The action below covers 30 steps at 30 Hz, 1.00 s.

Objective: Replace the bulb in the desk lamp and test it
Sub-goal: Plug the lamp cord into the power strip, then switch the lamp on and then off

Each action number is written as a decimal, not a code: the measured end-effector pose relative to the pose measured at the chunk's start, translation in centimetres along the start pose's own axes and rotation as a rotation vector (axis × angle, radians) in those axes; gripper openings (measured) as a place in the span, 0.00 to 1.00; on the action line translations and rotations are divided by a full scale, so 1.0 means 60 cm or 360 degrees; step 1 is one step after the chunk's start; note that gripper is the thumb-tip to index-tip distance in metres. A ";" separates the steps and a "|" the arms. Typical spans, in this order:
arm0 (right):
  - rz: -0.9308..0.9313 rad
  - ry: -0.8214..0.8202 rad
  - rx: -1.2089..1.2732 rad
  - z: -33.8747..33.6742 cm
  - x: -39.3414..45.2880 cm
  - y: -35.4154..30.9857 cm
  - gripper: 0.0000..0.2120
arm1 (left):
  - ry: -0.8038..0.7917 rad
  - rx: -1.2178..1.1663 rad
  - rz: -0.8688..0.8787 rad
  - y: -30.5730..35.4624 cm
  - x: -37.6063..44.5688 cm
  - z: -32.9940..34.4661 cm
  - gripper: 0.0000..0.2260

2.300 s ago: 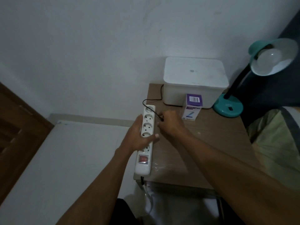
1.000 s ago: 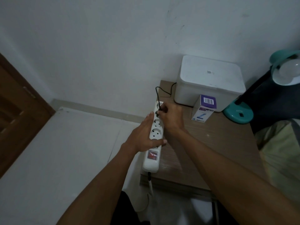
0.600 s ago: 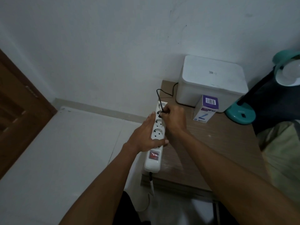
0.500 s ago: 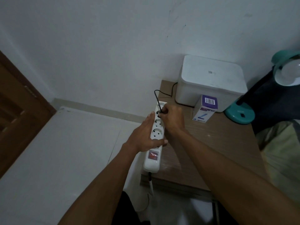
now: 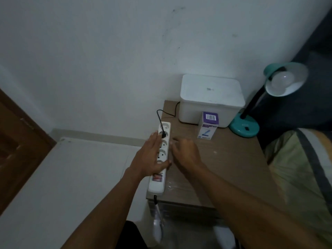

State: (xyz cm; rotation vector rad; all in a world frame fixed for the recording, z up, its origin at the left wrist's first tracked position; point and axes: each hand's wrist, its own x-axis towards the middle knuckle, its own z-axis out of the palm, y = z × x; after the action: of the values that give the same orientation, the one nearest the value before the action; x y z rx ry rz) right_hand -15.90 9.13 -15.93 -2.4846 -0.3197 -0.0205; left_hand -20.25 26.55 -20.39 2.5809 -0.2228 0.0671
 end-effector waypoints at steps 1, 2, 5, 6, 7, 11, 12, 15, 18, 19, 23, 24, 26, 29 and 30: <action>0.0015 -0.0003 -0.0020 -0.006 -0.021 0.019 0.16 | 0.0089 0.0063 0.0076 0.013 -0.004 -0.003 0.47; 0.0029 -0.0012 -0.0035 -0.013 -0.040 0.041 0.17 | 0.0161 0.0108 0.0152 0.029 -0.007 -0.004 0.45; 0.0098 -0.0012 -0.0128 -0.042 -0.088 0.112 0.18 | 0.0230 0.0103 0.0232 0.102 -0.001 0.014 0.35; 0.0118 -0.0002 -0.0166 -0.053 -0.102 0.136 0.19 | 0.0225 0.0050 0.0237 0.134 0.003 0.025 0.32; 0.0138 0.0014 -0.0200 -0.066 -0.114 0.159 0.19 | 0.0203 -0.0010 0.0247 0.166 0.008 0.037 0.30; 0.0226 0.0149 -0.0243 -0.119 -0.141 0.257 0.21 | -0.0032 -0.0050 0.0322 0.271 0.043 0.101 0.28; 0.0240 0.0200 -0.0236 -0.129 -0.141 0.282 0.20 | -0.0105 -0.0025 0.0321 0.291 0.056 0.116 0.29; 0.0299 0.0323 -0.0246 -0.159 -0.127 0.340 0.19 | -0.0239 0.0043 0.0333 0.338 0.107 0.159 0.31; 0.0320 0.0401 -0.0281 -0.183 -0.097 0.381 0.18 | -0.0302 0.0088 0.0373 0.365 0.161 0.186 0.33; 0.0279 0.0396 -0.0337 -0.189 -0.085 0.393 0.18 | -0.0312 0.0098 0.0385 0.369 0.180 0.195 0.34; 0.0247 0.0348 -0.0348 -0.200 -0.027 0.422 0.25 | -0.0172 0.0181 0.0459 0.356 0.249 0.240 0.35; 0.0218 0.0374 -0.0373 -0.197 -0.012 0.432 0.26 | -0.0146 0.0203 0.0484 0.350 0.266 0.249 0.36; 0.0154 0.0359 -0.0425 -0.197 0.019 0.445 0.27 | -0.0135 0.0235 0.0521 0.342 0.297 0.265 0.37; 0.0082 0.0347 -0.0486 -0.199 0.048 0.459 0.27 | -0.0153 0.0258 0.0534 0.337 0.329 0.282 0.38; 0.0072 0.0339 -0.0492 -0.198 0.051 0.464 0.27 | -0.0147 0.0256 0.0546 0.334 0.334 0.289 0.37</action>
State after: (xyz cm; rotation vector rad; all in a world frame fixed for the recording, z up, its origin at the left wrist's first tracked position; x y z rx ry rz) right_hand -5.73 -18.76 -22.47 -2.7621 -0.1803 -0.3369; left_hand -3.90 -2.24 -22.93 2.6791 -0.7198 0.0942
